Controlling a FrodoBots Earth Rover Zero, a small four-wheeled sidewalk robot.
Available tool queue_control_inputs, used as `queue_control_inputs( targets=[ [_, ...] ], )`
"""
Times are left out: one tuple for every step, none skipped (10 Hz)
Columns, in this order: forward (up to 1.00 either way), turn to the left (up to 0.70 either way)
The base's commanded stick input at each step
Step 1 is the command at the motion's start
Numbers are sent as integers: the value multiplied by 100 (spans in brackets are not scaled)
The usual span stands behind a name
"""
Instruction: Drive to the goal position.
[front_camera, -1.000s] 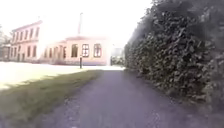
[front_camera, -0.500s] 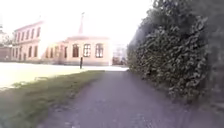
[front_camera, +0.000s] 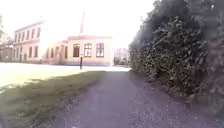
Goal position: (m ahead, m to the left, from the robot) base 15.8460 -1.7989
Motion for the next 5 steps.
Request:
queue_control_inputs(
  targets=[
    [85,0],
    [85,0],
    [85,0],
    [85,-22],
    [85,-34]
  ],
)
